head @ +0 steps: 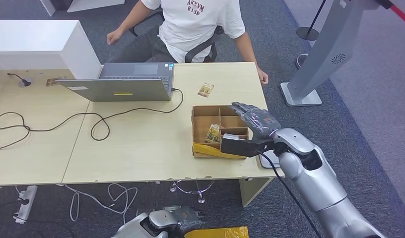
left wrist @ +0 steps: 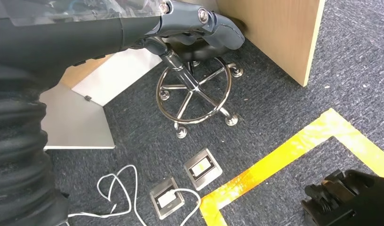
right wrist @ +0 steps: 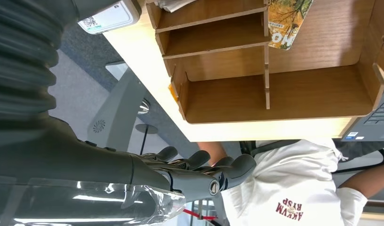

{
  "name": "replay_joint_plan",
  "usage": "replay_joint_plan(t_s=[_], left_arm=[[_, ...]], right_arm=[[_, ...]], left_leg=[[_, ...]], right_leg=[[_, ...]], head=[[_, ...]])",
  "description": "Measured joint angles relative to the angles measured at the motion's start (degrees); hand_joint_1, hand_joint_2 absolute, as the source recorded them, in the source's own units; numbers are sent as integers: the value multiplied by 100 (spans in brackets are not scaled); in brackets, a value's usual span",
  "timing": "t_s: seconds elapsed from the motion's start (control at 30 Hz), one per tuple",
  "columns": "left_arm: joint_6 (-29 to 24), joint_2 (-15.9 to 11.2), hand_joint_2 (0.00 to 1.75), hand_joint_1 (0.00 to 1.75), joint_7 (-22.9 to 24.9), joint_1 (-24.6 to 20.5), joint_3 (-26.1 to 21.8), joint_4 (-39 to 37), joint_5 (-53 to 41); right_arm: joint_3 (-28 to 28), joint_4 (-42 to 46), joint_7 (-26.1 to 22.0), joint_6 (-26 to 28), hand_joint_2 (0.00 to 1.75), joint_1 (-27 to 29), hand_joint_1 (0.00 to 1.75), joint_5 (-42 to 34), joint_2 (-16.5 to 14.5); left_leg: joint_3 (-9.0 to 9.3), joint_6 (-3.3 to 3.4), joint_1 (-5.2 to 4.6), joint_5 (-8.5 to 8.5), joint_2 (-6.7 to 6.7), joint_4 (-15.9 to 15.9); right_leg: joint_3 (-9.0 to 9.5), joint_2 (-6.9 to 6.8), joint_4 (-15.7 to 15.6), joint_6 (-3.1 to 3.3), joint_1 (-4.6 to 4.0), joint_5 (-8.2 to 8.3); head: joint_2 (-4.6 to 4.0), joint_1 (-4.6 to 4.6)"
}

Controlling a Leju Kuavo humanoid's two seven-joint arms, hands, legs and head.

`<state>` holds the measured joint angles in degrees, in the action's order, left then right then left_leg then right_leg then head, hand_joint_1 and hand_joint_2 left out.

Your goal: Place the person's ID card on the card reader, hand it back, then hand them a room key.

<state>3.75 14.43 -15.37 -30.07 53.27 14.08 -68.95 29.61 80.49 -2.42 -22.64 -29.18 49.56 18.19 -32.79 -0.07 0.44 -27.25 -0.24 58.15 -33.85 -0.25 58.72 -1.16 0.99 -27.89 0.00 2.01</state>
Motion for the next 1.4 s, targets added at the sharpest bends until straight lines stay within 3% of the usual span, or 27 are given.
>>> replay_joint_plan(t_s=[0.33, 1.03, 1.2, 1.4], left_arm=[[-30, -73, 175, 0, 24, -16, -38, 0, 195], [-169, -527, 175, 0, 557, 19, -697, 0, 1429], [-91, -954, 175, 0, 390, 305, -938, 0, 1783], [234, -1789, 175, 0, -198, 637, -1186, 15, 2086]], right_arm=[[-12, -174, 15, 134, 175, 0, 0, 37, -101], [-15, -427, 129, 455, 175, 3, 0, 2, -359], [-95, -434, 199, 448, 175, 70, 0, -36, -351], [-346, -283, 301, 355, 175, 329, 0, -86, -235]], left_leg=[[0, 0, 0, 0, 0, 0], [0, 0, 1, 1, 1, 0], [3, -1, 5, 0, 6, 0], [1, -5, 15, 0, 7, -2]], right_leg=[[0, 0, 0, 0, 0, 0], [0, 3, 2, 0, -1, 0], [-3, 11, 3, 4, -6, -3], [-5, 11, 5, 6, -14, -5]], head=[[0, 1], [0, 2], [0, 1], [0, 2]])
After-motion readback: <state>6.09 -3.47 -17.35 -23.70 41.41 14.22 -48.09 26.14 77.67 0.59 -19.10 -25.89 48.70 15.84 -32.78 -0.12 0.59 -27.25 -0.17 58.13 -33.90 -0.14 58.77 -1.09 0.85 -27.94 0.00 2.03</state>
